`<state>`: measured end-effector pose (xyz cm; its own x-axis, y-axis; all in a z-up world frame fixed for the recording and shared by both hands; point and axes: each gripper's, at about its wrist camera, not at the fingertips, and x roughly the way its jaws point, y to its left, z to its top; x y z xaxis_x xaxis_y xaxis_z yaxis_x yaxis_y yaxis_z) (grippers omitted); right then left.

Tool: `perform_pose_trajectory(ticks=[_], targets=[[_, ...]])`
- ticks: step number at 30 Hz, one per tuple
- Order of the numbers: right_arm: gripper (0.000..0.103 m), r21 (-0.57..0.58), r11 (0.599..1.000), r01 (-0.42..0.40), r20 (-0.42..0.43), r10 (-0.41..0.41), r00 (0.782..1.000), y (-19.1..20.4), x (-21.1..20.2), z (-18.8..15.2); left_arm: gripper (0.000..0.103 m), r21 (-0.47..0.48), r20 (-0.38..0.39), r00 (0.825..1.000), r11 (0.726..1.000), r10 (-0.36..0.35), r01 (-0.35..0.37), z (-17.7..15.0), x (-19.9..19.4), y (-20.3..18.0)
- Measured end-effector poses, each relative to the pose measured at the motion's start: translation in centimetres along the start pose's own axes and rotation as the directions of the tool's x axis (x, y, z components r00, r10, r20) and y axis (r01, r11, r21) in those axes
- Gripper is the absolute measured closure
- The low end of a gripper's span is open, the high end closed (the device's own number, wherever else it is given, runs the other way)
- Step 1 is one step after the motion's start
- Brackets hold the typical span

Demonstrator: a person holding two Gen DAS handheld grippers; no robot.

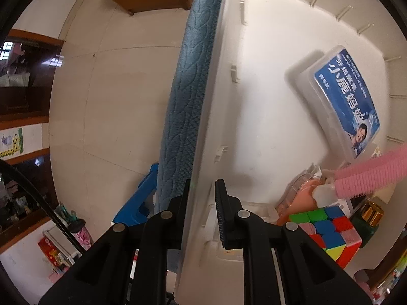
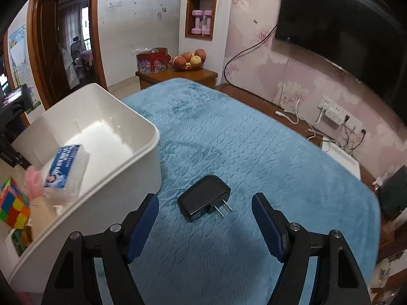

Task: Organize rigid objects
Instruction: 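Release the roller and move the right tool to the black charger, then close the right tool on the black charger and drop it into the tray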

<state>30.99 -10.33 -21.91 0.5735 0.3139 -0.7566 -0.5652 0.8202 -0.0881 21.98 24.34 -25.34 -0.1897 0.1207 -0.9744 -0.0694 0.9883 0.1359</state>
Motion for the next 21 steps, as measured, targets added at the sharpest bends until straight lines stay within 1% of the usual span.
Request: perform_pose_trajectory(ticks=[3, 6, 11, 14, 18, 20, 21], targets=[[0.027, 0.022, 1.000, -0.019, -0.010, 0.019, 1.000, -0.3, 1.9, -0.3, 0.086, -0.006, -0.009, 1.000, 1.000, 0.006, -0.006, 0.4, 0.0, -0.1], [0.027, 0.023, 1.000, -0.017, -0.021, 0.018, 1.000, -0.3, 3.5, -0.4, 0.086, -0.010, -0.016, 1.000, 1.000, 0.012, -0.012, 0.8, -0.1, -0.2], [0.027, 0.045, 0.999, -0.030, -0.030, 0.031, 0.999, -0.3, 5.3, -0.8, 0.086, -0.016, -0.027, 0.999, 1.000, 0.019, -0.019, 1.1, 0.1, -0.3], [0.027, 0.049, 0.998, -0.045, -0.053, 0.048, 0.997, -0.4, 6.0, -0.8, 0.086, -0.019, -0.028, 0.999, 1.000, 0.025, -0.025, 1.2, 0.3, -0.4], [0.027, 0.063, 0.996, -0.057, -0.050, 0.060, 0.997, -0.6, 5.9, -0.9, 0.086, -0.022, -0.029, 0.999, 0.999, 0.025, -0.026, 1.3, 0.5, -0.5], [0.027, 0.057, 0.997, -0.051, -0.053, 0.054, 0.997, -0.5, 5.9, -1.0, 0.086, -0.021, -0.028, 0.999, 0.999, 0.030, -0.030, 1.3, 0.6, -0.5], [0.029, 0.054, 0.997, -0.047, -0.053, 0.050, 0.997, -0.4, 5.8, -1.0, 0.086, -0.022, -0.028, 0.999, 0.999, 0.029, -0.030, 1.3, 0.5, -0.6]])
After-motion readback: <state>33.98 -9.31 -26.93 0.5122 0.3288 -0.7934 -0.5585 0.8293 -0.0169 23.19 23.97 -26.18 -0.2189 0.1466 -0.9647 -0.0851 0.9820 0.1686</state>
